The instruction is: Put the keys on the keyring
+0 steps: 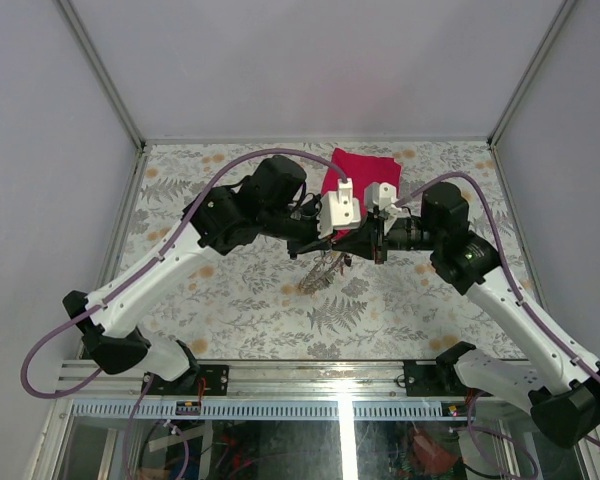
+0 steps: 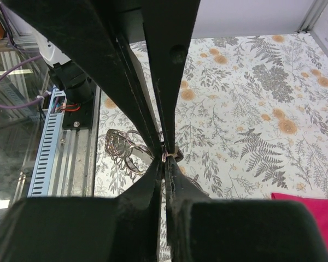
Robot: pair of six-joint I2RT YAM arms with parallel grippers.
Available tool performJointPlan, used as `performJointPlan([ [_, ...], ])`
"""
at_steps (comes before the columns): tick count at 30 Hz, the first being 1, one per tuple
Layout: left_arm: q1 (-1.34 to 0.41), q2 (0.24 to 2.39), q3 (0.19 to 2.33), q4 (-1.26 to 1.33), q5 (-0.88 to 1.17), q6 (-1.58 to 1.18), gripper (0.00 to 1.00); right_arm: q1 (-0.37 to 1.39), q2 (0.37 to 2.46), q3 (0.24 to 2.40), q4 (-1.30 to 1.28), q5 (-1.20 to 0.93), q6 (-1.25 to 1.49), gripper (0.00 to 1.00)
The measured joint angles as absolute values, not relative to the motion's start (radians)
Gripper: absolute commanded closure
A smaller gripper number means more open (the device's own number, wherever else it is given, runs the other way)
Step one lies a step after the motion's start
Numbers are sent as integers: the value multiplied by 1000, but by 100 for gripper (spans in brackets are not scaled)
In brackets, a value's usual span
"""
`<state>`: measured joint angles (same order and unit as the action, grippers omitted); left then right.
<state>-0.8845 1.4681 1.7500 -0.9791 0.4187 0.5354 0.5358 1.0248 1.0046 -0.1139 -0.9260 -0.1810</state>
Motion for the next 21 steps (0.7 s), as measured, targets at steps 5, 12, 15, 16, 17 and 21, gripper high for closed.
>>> performJointPlan([
  [5,-886,1428,1717,-915,425,517,73,536,1000,1004,-125,-908,-186,100],
  [12,-843,1298,1615,-757,521,443,67,536,956,1005,-145,-906,-194,100],
  [15,-784,1270,1561,-669,610,394,66,536,937,1007,-145,-907,-191,100],
  [16,-768,1265,1542,-646,638,377,66,536,931,1008,-144,-907,-190,100],
  [17,-753,1263,1522,-621,666,361,66,536,926,1010,-144,-907,-187,100],
  [21,-731,1266,1474,-561,763,309,69,536,913,1018,-129,-908,-177,100],
])
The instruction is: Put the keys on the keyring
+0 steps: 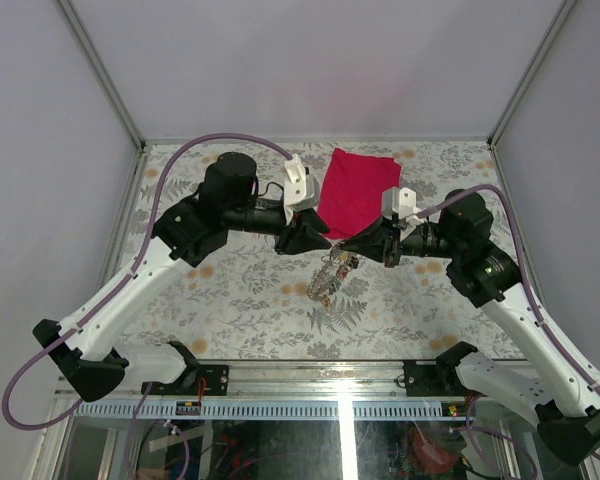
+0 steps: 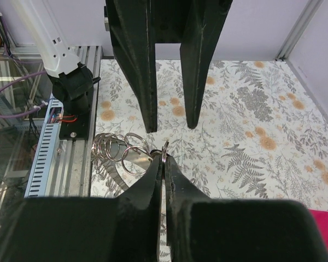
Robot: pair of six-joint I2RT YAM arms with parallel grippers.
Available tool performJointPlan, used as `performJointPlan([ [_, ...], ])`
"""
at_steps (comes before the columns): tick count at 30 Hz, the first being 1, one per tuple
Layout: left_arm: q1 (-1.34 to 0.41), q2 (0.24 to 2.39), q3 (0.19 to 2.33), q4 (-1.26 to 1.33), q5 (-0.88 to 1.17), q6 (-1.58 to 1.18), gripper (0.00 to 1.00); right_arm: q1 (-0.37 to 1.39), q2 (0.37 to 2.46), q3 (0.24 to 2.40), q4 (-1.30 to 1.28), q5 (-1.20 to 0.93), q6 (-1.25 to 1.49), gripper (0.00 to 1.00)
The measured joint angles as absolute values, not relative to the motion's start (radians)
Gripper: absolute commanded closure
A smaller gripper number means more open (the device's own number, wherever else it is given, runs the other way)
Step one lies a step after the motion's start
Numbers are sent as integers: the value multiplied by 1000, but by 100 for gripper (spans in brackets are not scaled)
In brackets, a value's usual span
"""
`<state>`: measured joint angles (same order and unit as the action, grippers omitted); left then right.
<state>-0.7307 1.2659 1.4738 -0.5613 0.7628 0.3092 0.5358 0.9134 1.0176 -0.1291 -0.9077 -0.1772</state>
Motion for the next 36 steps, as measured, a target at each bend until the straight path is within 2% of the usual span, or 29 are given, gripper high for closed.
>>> performJointPlan([
  [6,-722,1267,1468,-533,843,287,78,536,910,1026,-112,-908,-160,100],
  [19,-718,1282,1468,-531,868,288,75,536,907,1028,-65,-929,-118,100],
  [21,-718,1283,1468,-531,868,288,80,536,907,1028,-60,-934,-112,100],
  [25,-718,1287,1468,-531,868,289,99,536,907,1028,-53,-937,-102,100],
  [36,-718,1287,1468,-518,877,289,100,536,875,1017,9,-920,-54,100],
])
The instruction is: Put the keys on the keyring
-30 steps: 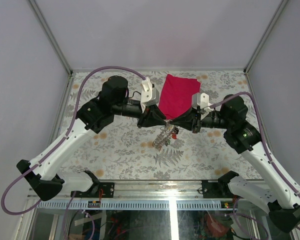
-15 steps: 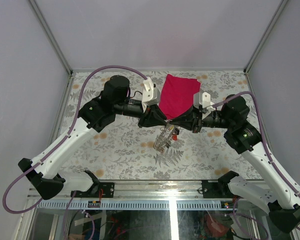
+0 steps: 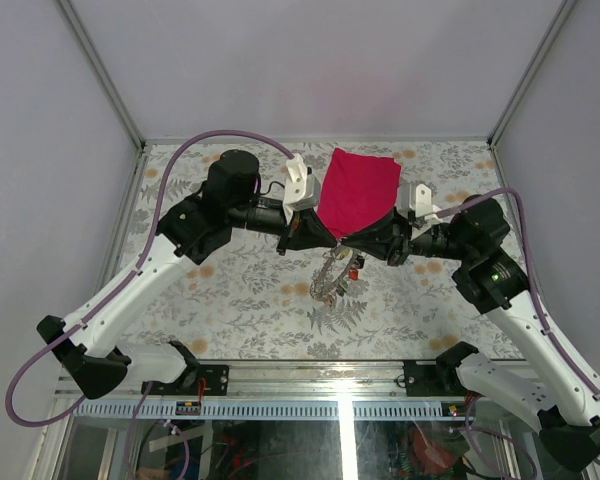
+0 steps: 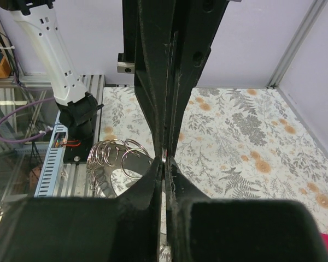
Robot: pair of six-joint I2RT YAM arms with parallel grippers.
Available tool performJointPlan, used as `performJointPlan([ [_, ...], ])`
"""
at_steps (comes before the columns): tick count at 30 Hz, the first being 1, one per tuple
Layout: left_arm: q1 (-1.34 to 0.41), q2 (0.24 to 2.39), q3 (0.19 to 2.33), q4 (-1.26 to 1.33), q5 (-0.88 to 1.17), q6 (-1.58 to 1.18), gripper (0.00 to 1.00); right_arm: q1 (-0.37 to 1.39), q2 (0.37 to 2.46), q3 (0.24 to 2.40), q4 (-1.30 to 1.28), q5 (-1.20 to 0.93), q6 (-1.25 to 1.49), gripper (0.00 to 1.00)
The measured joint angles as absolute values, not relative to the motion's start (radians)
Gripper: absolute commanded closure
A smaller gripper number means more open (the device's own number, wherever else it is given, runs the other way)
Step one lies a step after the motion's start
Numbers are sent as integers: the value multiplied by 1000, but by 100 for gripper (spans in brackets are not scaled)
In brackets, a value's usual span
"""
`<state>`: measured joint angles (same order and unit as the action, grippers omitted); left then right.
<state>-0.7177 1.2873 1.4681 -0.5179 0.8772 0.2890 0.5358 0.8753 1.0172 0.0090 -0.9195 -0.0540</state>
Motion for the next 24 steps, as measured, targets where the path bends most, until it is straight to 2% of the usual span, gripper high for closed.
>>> performJointPlan([
  [8,-718,1289,1468,-477,896,285,100,536,833,934,177,-857,64,100],
  [20,-704,1291,1449,-377,908,202,100,536,816,744,598,-722,324,100],
  [24,-702,1291,1444,-349,909,183,95,536,817,705,696,-688,387,100],
])
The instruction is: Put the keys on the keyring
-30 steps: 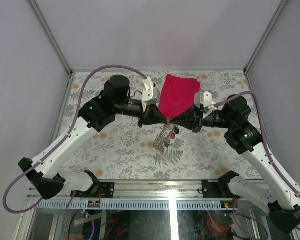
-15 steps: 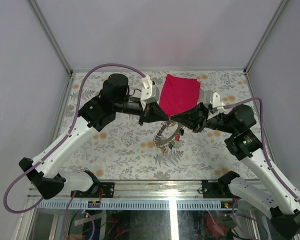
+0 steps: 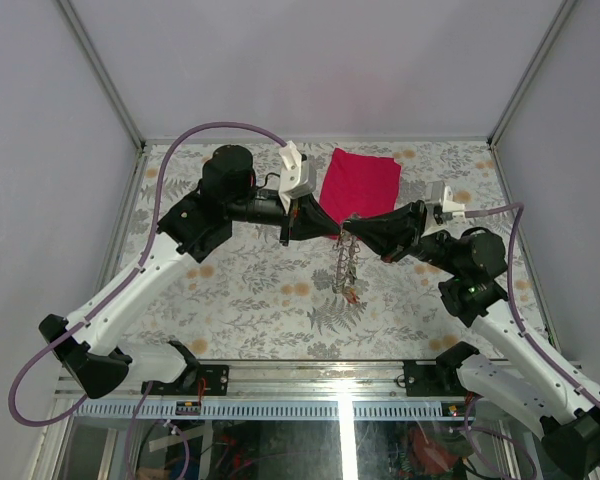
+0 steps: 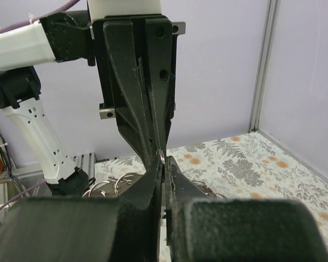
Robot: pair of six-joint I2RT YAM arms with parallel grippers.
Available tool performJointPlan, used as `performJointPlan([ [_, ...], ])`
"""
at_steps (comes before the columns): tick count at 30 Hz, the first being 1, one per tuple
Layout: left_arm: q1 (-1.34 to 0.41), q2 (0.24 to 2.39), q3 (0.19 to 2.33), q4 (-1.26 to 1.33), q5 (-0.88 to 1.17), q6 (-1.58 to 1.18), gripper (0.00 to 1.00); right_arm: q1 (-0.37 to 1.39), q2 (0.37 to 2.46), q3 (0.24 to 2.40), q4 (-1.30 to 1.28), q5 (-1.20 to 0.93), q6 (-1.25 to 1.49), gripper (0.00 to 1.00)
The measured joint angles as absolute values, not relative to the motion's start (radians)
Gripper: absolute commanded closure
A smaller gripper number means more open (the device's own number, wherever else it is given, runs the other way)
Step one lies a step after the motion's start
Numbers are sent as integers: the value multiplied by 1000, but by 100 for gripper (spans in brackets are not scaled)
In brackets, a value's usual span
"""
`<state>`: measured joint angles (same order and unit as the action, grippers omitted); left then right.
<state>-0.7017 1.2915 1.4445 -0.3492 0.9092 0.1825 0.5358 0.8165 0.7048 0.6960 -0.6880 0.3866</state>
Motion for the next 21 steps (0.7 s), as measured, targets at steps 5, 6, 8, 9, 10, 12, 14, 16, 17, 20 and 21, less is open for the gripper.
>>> performJointPlan([
  [5,-704,1285,1442,-328,889,168,76,536,816,699,723,-666,392,100],
  [6,-706,1281,1439,-328,883,168,73,536,816,699,723,-664,389,100],
  [8,-706,1270,1435,-327,867,165,68,536,816,700,720,-664,379,100],
  [9,-706,1264,1433,-327,859,163,66,536,816,700,718,-665,373,100],
  [10,-707,1255,1430,-324,849,159,65,536,816,700,715,-665,369,100],
  [12,-707,1240,1426,-315,838,150,62,536,816,700,711,-666,362,100],
  [14,-707,1223,1420,-289,825,140,59,536,816,700,706,-670,356,100],
  [16,-706,1210,1410,-261,817,127,58,536,816,701,699,-675,352,100],
  [17,-707,1205,1404,-247,812,121,58,536,816,703,694,-676,350,100],
  [20,-707,1204,1397,-223,810,108,58,536,816,705,691,-688,348,100],
  [21,-707,1207,1395,-218,810,105,58,536,816,706,690,-694,348,100],
])
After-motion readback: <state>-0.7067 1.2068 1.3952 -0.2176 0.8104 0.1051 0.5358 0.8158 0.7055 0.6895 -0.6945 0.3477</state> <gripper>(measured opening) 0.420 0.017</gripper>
